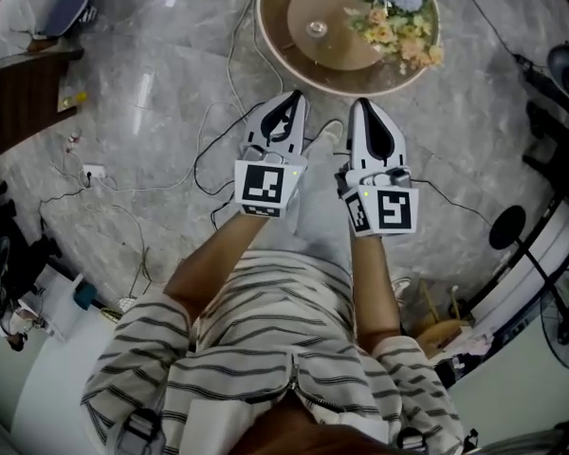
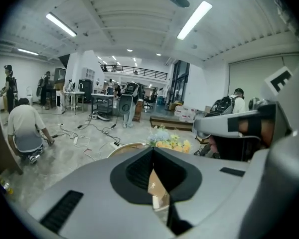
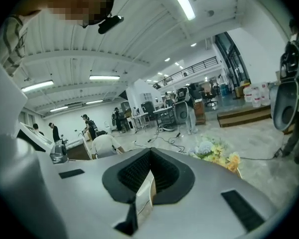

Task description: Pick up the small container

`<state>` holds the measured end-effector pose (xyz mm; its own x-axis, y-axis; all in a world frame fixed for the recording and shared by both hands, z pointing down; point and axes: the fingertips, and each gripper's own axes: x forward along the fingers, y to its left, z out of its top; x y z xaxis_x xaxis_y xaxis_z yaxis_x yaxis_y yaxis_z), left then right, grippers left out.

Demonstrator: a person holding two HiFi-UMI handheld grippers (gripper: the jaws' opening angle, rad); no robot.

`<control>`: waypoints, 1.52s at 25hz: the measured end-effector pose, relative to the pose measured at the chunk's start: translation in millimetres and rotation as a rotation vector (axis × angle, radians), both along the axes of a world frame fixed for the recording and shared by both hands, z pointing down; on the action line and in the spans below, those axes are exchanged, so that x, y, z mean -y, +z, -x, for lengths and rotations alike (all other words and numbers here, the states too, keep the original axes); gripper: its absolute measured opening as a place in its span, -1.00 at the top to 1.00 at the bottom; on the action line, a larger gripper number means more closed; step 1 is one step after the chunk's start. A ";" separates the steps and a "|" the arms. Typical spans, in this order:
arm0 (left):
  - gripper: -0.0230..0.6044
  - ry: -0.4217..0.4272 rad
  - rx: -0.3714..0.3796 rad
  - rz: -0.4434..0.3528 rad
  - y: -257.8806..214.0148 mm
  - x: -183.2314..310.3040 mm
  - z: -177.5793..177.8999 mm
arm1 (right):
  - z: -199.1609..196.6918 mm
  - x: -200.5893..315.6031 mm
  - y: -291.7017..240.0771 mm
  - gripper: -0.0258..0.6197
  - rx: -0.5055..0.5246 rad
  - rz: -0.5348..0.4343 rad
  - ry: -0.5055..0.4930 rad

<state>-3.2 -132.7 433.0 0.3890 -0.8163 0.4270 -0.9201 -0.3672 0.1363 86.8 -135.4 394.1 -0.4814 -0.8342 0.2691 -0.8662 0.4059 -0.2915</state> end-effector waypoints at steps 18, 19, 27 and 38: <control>0.93 -0.019 0.071 0.076 163.0 62.2 4.5 | 2.2 24.4 137.8 0.89 -0.034 0.100 0.015; 0.93 -0.024 0.071 0.081 170.5 64.6 4.3 | 1.4 25.3 143.8 0.89 -0.027 0.107 0.021; 0.91 -0.047 0.070 0.119 221.8 84.9 -0.1 | -1.8 30.3 172.5 0.89 -0.027 0.132 0.016; 0.47 -0.035 0.101 0.149 284.1 109.5 -3.6 | 0.5 37.1 205.3 0.89 -0.004 0.161 0.030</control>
